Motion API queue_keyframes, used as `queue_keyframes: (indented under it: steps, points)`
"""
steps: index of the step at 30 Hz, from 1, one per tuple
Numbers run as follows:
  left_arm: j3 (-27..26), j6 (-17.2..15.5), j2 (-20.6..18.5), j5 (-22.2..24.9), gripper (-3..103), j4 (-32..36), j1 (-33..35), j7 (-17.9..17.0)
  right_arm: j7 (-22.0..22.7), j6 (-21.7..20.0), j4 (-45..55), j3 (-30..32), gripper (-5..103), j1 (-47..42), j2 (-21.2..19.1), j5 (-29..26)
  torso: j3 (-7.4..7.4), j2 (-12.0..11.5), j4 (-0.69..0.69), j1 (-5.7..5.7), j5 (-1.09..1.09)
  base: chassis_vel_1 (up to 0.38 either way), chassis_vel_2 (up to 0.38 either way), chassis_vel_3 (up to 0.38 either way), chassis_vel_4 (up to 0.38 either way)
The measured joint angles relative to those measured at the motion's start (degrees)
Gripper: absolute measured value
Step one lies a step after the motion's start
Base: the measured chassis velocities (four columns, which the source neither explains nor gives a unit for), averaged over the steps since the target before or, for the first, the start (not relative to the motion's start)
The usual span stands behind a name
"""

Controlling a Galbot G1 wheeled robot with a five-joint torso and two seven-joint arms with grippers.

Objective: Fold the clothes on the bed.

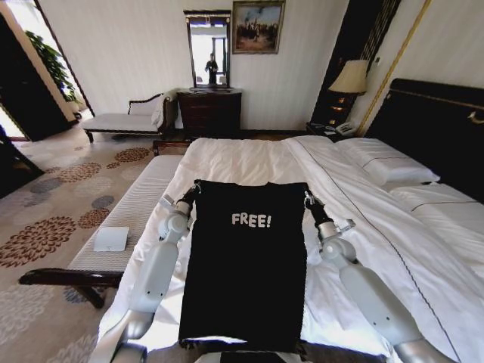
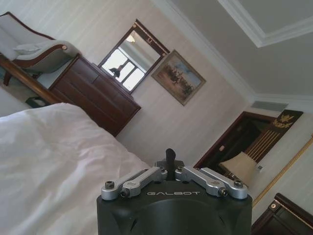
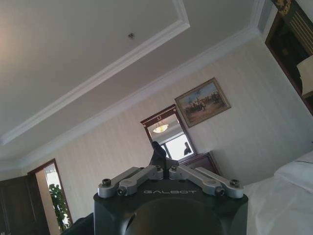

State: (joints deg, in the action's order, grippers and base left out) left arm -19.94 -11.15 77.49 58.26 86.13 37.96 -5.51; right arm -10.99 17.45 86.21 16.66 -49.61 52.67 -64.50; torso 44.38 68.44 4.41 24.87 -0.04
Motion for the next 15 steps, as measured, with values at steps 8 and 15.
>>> queue_keyframes:
  steps: [8, 15]
  points:
    - [3.40, 1.26, -1.72, -0.57, 2, -1.51, -1.67, 1.49, 1.81, 0.41, -2.17, -1.41, 0, 3.26, -0.30, -0.75, 0.01, 0.00, -0.01, 0.02, 0.00, 0.000, 0.000, 0.000, 0.000]
    - [2.55, 1.67, -1.40, 0.09, 2, -1.13, -2.27, 1.40, 4.10, 0.02, -3.01, -2.71, 0, 3.83, -2.22, -1.02, 0.00, 0.01, 0.00, -0.01, 0.00, 0.000, 0.000, 0.000, 0.000]
